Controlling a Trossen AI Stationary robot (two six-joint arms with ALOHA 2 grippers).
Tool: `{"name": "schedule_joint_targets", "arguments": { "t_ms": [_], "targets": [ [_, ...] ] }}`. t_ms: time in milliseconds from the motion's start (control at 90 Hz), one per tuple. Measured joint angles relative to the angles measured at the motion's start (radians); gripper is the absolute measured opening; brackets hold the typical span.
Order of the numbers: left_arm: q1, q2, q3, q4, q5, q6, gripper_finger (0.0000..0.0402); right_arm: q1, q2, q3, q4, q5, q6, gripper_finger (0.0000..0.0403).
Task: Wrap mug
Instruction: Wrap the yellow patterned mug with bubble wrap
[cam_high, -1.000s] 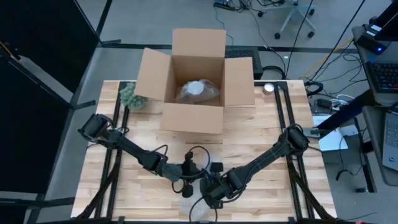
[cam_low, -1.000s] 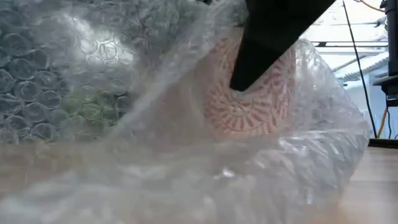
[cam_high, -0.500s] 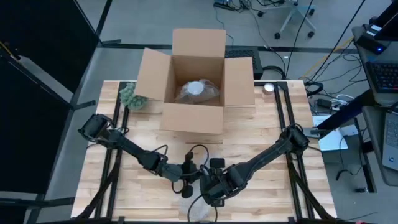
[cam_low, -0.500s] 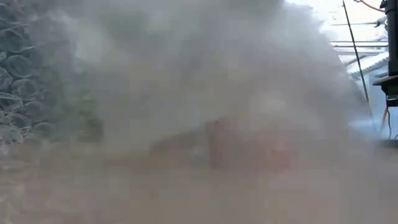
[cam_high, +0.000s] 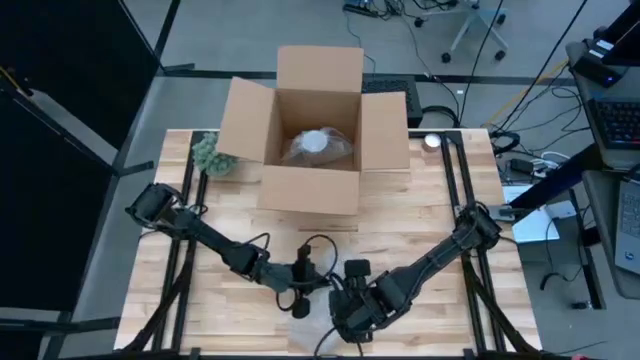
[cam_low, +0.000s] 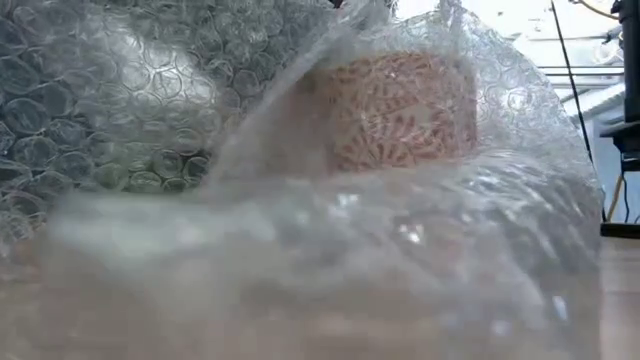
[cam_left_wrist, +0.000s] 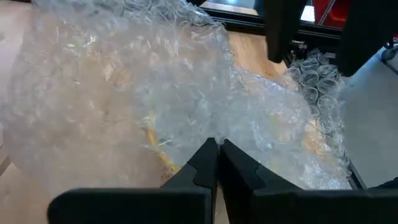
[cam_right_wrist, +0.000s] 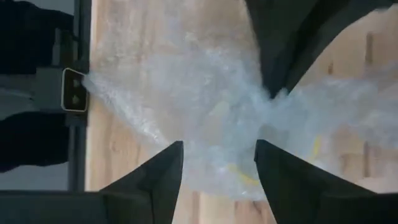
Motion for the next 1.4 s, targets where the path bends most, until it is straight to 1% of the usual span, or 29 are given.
{"name": "schedule_joint_targets", "arguments": {
  "t_ms": [56,200,367,478,633,778,967,1167,1400],
  "targets": [
    [0.000,0.000,0.000,0.004,0.000,0.000,0.0000,0.024,0.000,0.000,-0.010,0.026,0.041,0.0183],
    [0.000,-0.004,0.000,0.005,0.000,-0.004,0.0000,0.093,0.000,0.000,-0.016,0.138,0.106,0.0183],
    [0.000,-0.004,0.000,0.018,0.000,-0.007,0.0000,0.155,0.025,0.000,-0.009,0.326,0.139,0.0183],
    [0.000,-0.004,0.000,0.030,0.004,-0.007,0.0000,0.161,0.064,0.000,-0.004,0.390,0.131,0.0183],
    [0.000,-0.004,0.000,0.034,0.004,-0.007,0.0000,0.142,0.111,-0.001,-0.006,0.363,0.160,0.0183],
    [0.000,-0.004,0.000,0.034,0.004,-0.007,0.0000,0.125,0.143,0.000,-0.005,0.398,0.161,0.0183],
    [-0.002,-0.007,0.001,0.051,0.003,-0.010,0.0000,0.091,0.170,-0.001,-0.002,0.409,0.158,0.0183],
    [-0.014,-0.048,0.059,0.062,0.017,-0.006,0.0000,0.087,0.172,-0.001,0.035,0.408,0.148,0.0183],
    [-0.021,-0.048,0.103,0.064,0.026,-0.002,0.0000,0.087,0.172,-0.001,0.052,0.409,0.131,0.0183]
  ]
}}
